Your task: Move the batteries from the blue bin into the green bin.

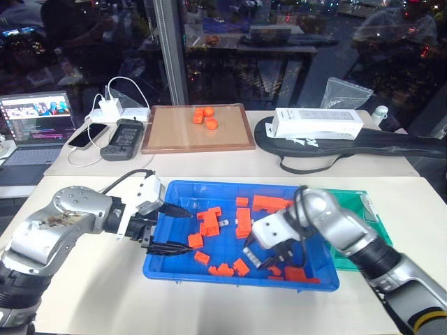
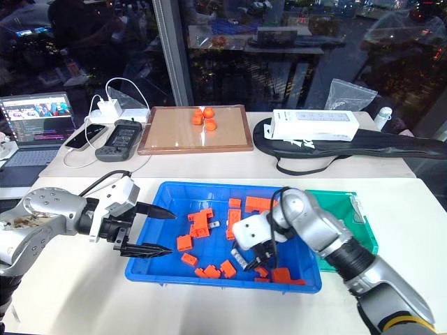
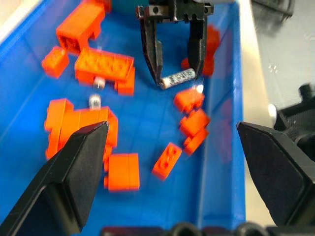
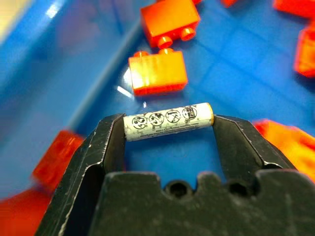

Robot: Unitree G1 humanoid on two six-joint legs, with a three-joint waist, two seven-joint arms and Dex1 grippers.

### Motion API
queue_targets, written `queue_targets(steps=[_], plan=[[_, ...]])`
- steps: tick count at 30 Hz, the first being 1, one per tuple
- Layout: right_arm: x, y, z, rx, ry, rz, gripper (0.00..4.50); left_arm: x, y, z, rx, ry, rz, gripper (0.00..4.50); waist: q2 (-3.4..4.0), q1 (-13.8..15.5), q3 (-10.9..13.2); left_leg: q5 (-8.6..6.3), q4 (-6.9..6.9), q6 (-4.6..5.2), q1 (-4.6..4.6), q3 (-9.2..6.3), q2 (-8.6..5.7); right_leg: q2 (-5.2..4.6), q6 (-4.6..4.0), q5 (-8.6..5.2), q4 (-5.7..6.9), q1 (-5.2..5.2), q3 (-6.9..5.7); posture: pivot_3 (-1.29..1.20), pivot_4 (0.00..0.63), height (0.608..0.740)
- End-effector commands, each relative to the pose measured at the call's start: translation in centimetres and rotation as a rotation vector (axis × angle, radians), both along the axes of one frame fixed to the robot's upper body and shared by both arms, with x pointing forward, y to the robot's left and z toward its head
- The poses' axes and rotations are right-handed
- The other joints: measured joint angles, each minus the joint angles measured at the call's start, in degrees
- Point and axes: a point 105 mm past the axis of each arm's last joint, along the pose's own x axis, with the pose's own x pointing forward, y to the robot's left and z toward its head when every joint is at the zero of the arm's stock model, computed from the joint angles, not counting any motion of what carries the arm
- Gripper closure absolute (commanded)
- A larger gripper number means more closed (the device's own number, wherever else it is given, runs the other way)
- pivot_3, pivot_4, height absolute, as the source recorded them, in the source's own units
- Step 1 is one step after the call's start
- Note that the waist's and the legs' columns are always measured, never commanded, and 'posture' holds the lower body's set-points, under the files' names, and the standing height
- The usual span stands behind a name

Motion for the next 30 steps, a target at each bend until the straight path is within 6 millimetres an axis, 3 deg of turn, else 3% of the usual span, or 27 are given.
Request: queue_targets(steps=[1, 4, 7, 10, 14, 17, 19, 20, 22, 27, 30], plan=[[1.8, -1.4, 5.8, 0.066, -0.120, -0.152, 1.94, 0.1, -0.9, 2.5, -0.101, -0.047, -0.058, 0.00, 0.00, -0.03, 0.01, 0.00, -0.01, 0.00, -0.01, -0.01, 0.00, 0.00, -0.01, 0.00, 0.01, 0.00, 0.01, 0.00, 0.150, 0.740], [3.6, -5.8, 8.9, 0.032, -0.204, -0.362, 1.94, 0.3, -2.0, 3.6, -0.167, -0.056, -0.110, 0.00, 0.00, 0.10, 0.00, 0.00, -0.03, 0.00, 0.01, -0.01, -0.01, 0.01, -0.03, -0.01, 0.01, 0.01, 0.01, 0.00, 0.150, 0.740], [4.3, -10.1, 10.2, -0.009, -0.256, -0.554, 1.94, 0.7, -2.6, 3.8, -0.171, -0.070, -0.142, 0.00, -0.02, 0.59, 0.01, -0.01, -0.06, 0.00, -0.01, 0.04, -0.05, 0.00, -0.04, -0.05, -0.06, 0.05, -0.01, 0.00, 0.150, 0.740], [3.6, -14.7, 9.5, -0.069, -0.218, -0.751, 1.94, 1.1, -3.2, 3.8, -0.176, -0.077, -0.167, 0.00, -0.03, 0.91, 0.00, -0.01, -0.09, 0.01, -0.08, 0.10, -0.11, -0.04, -0.01, -0.06, -0.16, 0.02, -0.01, 0.00, 0.150, 0.740], [2.8, -17.8, 7.6, -0.069, -0.151, -0.929, 1.94, 1.5, -3.6, 3.7, -0.168, -0.074, -0.185, 0.00, -0.03, 0.71, 0.00, -0.01, -0.12, 0.01, -0.10, 0.07, -0.08, -0.02, 0.00, -0.06, -0.30, 0.11, -0.02, 0.00, 0.150, 0.740], [2.8, -18.4, 6.7, -0.070, -0.162, -0.959, 1.94, 1.7, -3.6, 3.7, -0.161, -0.076, -0.188, 0.00, 0.15, -0.45, -0.01, -0.01, -0.09, 0.02, -0.06, 0.00, -0.05, -0.02, 0.00, -0.04, -0.22, 0.05, 0.09, 0.00, 0.150, 0.740], [2.9, -18.2, 6.0, -0.074, -0.167, -0.945, 0.94, 1.6, -3.6, 3.6, -0.152, -0.075, -0.189, 0.00, 0.19, -0.86, -0.01, -0.01, -0.08, 0.02, 0.00, -0.13, -0.06, -0.01, 0.02, -0.05, -0.10, 0.04, 0.13, 0.00, 0.150, 0.740], [2.9, -18.0, 5.9, -0.065, -0.158, -0.944, 0.79, 1.6, -3.6, 3.5, -0.146, -0.073, -0.188, 0.00, 0.20, -0.96, -0.02, 0.00, -0.08, 0.02, 0.01, -0.15, -0.06, 0.00, 0.03, -0.06, -0.08, 0.04, 0.13, 0.00, 0.150, 0.740], [3.2, -17.9, 6.3, -0.048, -0.162, -0.952, 0.06, 1.7, -3.3, 3.3, -0.128, -0.070, -0.169, 0.00, 0.20, -0.96, -0.02, 0.00, -0.08, 0.02, 0.03, -0.18, -0.06, 0.05, 0.09, -0.09, -0.05, 0.05, 0.12, 0.00, 0.150, 0.740], [4.3, -16.6, 9.4, 0.015, -0.229, -0.916, 0.06, 2.4, -2.2, 2.5, -0.070, -0.078, -0.094, 0.00, 0.29, -0.80, 0.02, 0.00, -0.06, 0.02, 0.01, -0.16, -0.09, 0.00, 0.14, -0.12, -0.06, 0.02, 0.15, 0.00, 0.150, 0.740], [4.7, -11.8, 10.5, 0.123, -0.206, -0.756, 0.06, 2.9, -1.0, 1.8, -0.024, -0.091, -0.032, 0.00, 0.29, -1.02, 0.02, 0.00, -0.08, 0.02, 0.03, -0.16, -0.05, 0.04, 0.12, -0.12, -0.06, 0.02, 0.14, 0.00, 0.150, 0.740]])
